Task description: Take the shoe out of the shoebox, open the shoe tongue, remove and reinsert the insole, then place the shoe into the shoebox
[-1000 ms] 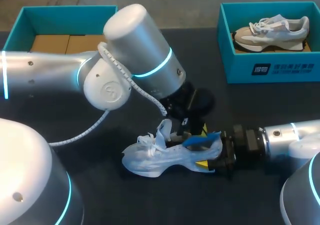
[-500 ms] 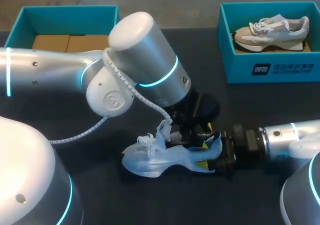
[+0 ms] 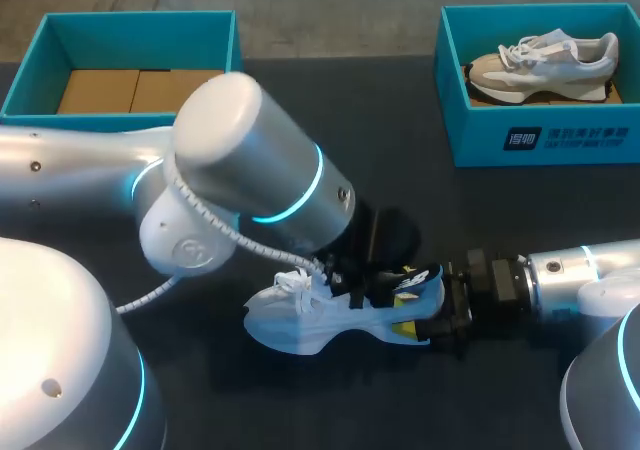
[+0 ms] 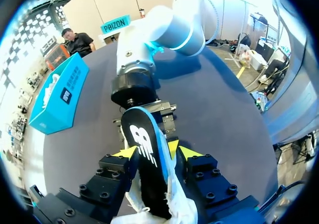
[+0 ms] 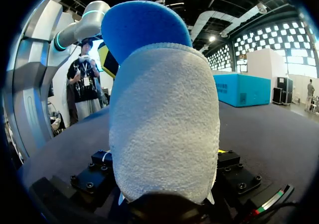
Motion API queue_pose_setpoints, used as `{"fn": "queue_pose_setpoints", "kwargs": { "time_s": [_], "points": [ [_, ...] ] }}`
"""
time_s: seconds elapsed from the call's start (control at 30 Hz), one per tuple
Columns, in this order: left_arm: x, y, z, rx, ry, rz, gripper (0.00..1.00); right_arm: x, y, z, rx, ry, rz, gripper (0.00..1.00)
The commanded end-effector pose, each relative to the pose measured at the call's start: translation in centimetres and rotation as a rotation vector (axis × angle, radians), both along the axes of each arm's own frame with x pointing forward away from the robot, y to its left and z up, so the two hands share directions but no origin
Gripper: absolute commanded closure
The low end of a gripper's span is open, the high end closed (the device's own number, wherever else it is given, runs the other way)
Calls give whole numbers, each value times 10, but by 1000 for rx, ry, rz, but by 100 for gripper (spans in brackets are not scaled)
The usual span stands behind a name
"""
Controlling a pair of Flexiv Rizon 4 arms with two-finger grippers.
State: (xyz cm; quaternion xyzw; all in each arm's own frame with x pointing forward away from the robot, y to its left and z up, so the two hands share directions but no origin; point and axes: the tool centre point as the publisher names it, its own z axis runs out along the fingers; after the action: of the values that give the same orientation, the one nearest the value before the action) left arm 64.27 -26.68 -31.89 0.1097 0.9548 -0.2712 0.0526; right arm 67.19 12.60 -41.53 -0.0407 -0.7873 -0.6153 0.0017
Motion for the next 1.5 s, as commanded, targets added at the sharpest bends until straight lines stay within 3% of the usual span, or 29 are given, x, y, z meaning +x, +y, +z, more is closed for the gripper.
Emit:
{"fn": "queue_pose_setpoints", "kwargs": {
  "time_s": [0.03,0.8,1.13,1.4,1.5],
  "points": [
    [-6,-8,-9,1,-60,47,49,-1,0,-2,-3,-1,-2,100],
    [5,-4,-24,-42,-136,169,51,-1,0,-2,-3,-1,-2,100],
    [17,-7,-26,-49,-144,209,57,-1,0,-2,-3,-1,-2,100],
    [27,-6,-27,-59,-133,234,71,-1,0,-2,-3,-1,-2,100],
    [28,-6,-27,-65,-124,236,84,-1,0,-2,-3,-1,-2,100]
  ]
}}
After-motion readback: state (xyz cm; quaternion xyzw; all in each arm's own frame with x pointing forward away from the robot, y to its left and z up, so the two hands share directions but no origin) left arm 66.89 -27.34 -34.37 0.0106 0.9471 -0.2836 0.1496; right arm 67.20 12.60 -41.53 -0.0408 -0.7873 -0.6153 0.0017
